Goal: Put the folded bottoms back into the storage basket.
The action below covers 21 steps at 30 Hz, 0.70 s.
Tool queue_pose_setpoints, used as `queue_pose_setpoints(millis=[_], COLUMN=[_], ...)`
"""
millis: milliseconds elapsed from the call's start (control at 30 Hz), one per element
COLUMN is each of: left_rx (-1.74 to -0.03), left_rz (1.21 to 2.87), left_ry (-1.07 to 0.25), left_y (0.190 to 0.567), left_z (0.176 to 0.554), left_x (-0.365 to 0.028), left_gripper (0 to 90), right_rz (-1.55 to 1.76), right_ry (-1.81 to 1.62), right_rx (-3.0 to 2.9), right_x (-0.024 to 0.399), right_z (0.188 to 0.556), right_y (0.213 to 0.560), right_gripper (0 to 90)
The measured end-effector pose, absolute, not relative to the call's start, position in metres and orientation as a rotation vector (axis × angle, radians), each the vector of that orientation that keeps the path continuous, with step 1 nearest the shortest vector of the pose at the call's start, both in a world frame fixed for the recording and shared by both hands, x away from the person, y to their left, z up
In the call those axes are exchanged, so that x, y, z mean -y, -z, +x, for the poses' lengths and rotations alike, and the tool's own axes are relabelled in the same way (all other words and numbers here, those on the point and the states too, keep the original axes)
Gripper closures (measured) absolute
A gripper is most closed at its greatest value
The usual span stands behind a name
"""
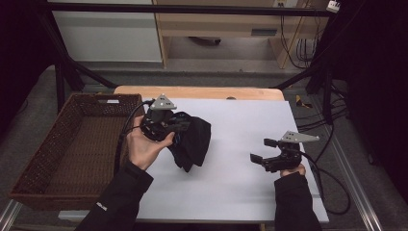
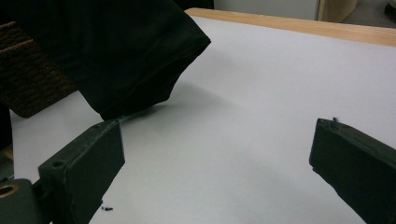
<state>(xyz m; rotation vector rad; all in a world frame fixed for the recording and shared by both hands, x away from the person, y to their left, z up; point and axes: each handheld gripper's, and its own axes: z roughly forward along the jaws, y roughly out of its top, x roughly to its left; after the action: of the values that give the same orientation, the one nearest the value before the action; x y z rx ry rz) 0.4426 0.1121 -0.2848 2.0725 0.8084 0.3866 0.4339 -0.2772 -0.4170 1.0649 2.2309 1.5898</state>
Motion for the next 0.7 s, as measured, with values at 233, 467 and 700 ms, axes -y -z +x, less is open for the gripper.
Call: queue_pose_setpoints(millis=[233, 467, 700], left_rx=[-0.809, -0.809, -0.821], left_rz=[2.067, 2.061, 2.047], left_ry=[-0.392, -0.404, -0.417], left_y=[0.275, 0.263, 0.251], left_z=[0.439, 0.434, 0.430], left_x=[-0.120, -0.129, -0.141], left_gripper=[83.3, 83.3, 83.3], right_rz=[1.065, 1.066, 1.063], right_ry=[-1.587, -1.585, -1.581], right_rx=[-2.230, -2.232, -2.235], right_x=[0.277, 0.277, 0.277], right_z=[0.434, 0.434, 0.434], right_y=[0.417, 0.417, 0.418], right_gripper=[3.4, 3.4, 3.4])
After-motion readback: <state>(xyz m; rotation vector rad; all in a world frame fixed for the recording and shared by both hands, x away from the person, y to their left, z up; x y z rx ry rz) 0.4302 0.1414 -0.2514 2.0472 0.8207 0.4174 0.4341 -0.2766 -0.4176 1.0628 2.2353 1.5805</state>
